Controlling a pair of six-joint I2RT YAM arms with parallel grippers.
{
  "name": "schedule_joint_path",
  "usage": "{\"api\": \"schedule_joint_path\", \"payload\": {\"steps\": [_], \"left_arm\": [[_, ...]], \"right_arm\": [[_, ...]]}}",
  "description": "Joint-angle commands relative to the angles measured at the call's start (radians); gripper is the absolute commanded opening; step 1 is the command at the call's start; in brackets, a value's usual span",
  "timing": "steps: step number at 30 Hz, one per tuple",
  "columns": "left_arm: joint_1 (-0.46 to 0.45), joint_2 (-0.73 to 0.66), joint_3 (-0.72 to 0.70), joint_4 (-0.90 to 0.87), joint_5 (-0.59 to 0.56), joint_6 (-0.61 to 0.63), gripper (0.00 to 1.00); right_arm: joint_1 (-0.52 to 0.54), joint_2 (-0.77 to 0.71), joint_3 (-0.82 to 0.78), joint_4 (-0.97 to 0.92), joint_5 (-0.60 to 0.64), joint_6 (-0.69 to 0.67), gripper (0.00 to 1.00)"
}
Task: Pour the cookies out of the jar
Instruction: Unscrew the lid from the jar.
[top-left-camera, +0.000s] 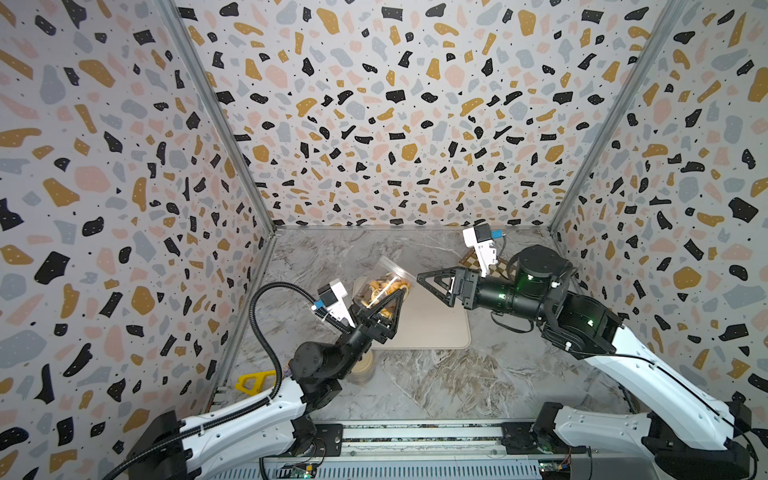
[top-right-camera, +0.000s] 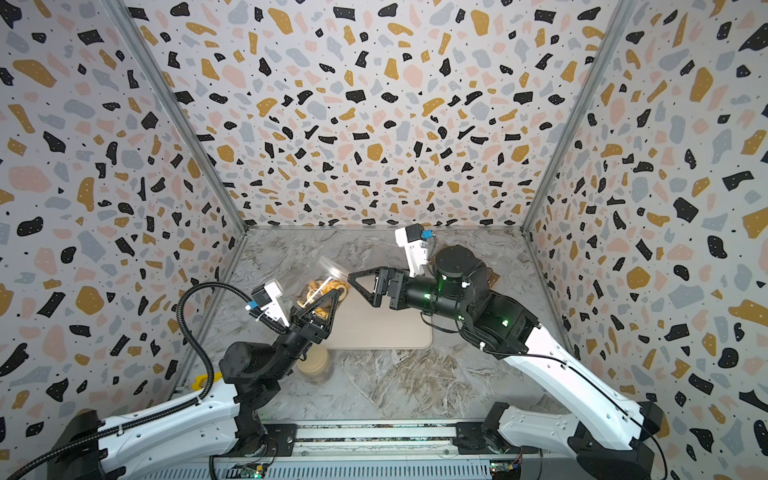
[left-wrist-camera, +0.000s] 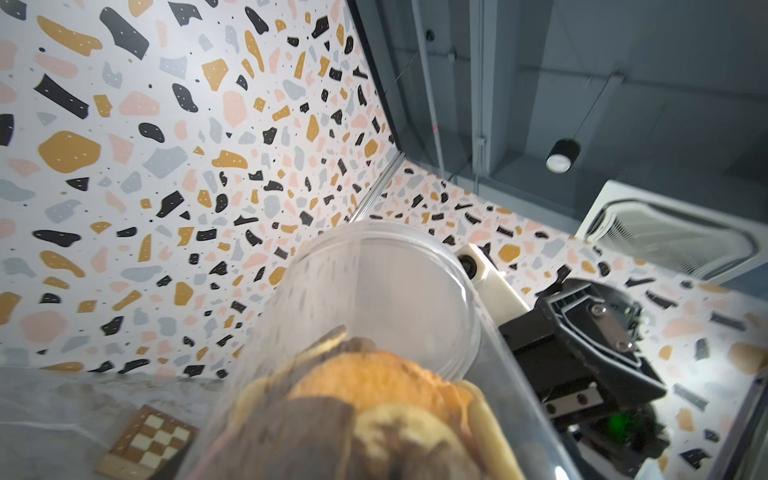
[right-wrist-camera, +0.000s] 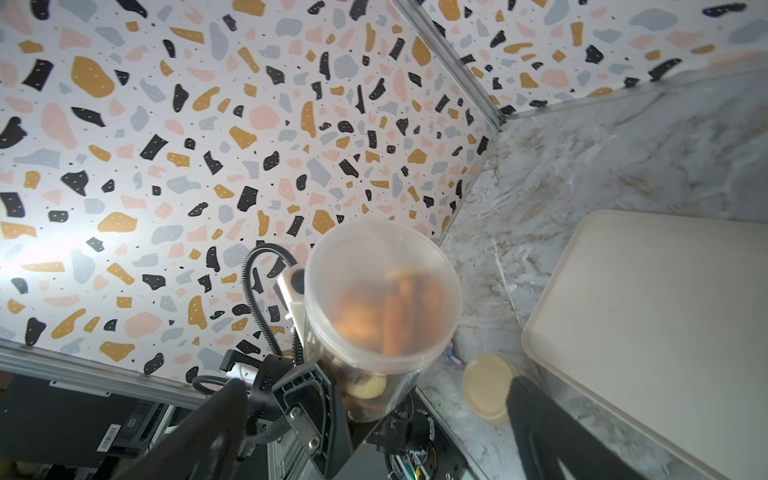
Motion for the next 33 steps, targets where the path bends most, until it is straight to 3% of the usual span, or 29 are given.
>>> {"api": "schedule_joint_path", "payload": {"steps": [1,7,12,19,30,33], "left_arm": [[0.002,-0.021,0.126,-0.289,0.074,0.268,0.00],[0.001,0.012,0.136,-0.311,0.189,0.462,0.00],[0.000,0.019,0.150,-0.318,0.234,0.564,0.00],[-0.001,0.029,0.140,-0.270,0.258,0.588,0.00],[-0.001,0.031,0.139,-0.251,0.253,0.599,0.00],[-0.001,0.034,0.145,-0.250,0.258,0.601,0.00]], "right_arm": [[-0.026,0.004,0.091,-0.183,0.028,0.068,0.99],[-0.112,0.019,0.107,-0.280,-0.038,0.146,0.99],[-0.164,0.017,0.014,-0.158,-0.177,0.247,0.99],[-0.162,0.026,-0.084,-0.040,-0.244,0.358,0.99],[-0.118,-0.010,-0.167,0.083,-0.226,0.474,1.00],[-0.102,-0.013,-0.165,0.083,-0.205,0.467,0.95]]}}
